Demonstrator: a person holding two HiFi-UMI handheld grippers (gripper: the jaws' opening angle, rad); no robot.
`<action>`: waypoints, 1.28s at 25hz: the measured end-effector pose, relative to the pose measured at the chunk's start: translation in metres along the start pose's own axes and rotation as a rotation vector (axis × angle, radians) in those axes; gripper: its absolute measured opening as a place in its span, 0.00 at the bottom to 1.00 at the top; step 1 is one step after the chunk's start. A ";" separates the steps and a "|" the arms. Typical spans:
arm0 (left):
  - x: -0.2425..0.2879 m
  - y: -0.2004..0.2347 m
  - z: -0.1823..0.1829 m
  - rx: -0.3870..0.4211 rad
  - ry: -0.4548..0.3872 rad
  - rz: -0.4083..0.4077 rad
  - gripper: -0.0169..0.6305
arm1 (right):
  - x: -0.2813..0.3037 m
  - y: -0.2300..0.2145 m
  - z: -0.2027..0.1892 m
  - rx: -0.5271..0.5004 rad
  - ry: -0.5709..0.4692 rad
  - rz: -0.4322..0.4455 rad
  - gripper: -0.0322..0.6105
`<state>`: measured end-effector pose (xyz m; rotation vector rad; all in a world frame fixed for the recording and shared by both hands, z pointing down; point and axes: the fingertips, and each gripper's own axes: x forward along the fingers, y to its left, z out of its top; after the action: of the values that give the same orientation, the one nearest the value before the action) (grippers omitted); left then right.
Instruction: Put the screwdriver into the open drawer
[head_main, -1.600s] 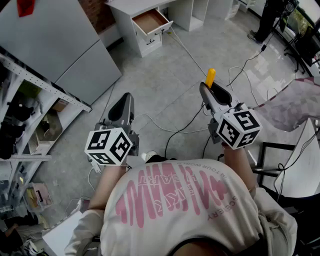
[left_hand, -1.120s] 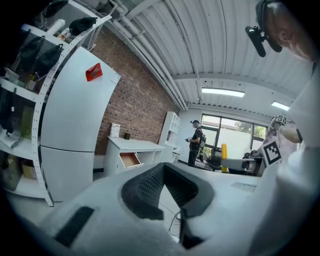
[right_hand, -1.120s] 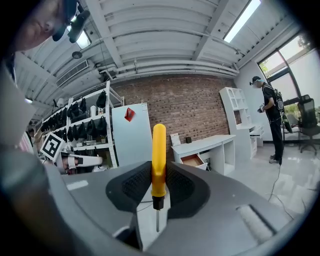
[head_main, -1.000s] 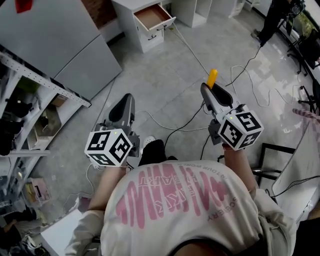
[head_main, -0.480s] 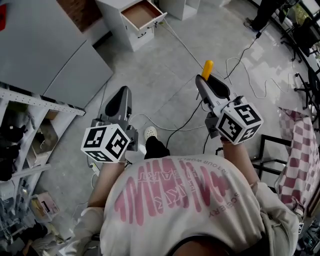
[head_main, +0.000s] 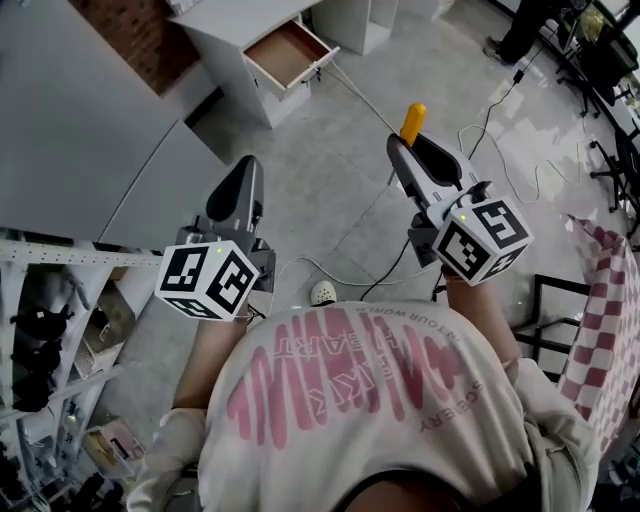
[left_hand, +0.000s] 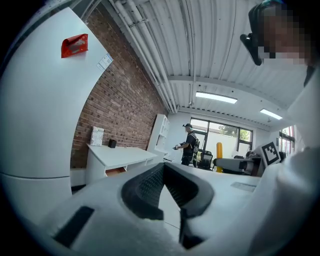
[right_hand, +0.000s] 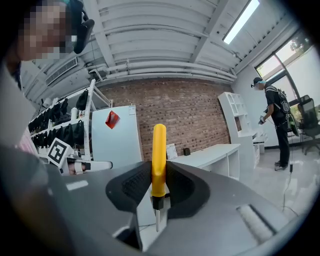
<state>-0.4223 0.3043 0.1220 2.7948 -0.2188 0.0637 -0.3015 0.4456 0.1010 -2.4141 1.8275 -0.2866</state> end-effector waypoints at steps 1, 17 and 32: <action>0.003 0.007 0.005 0.006 -0.002 -0.013 0.03 | 0.009 0.002 0.003 -0.003 -0.012 -0.001 0.21; 0.053 0.027 -0.006 0.014 0.063 -0.175 0.03 | 0.059 0.010 -0.010 -0.050 0.031 0.007 0.21; 0.167 -0.011 0.021 0.136 0.007 -0.124 0.03 | 0.113 -0.106 0.025 -0.028 0.038 0.171 0.21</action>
<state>-0.2548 0.2836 0.1101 2.9356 -0.0396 0.0610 -0.1663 0.3652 0.1075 -2.2658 2.0513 -0.2959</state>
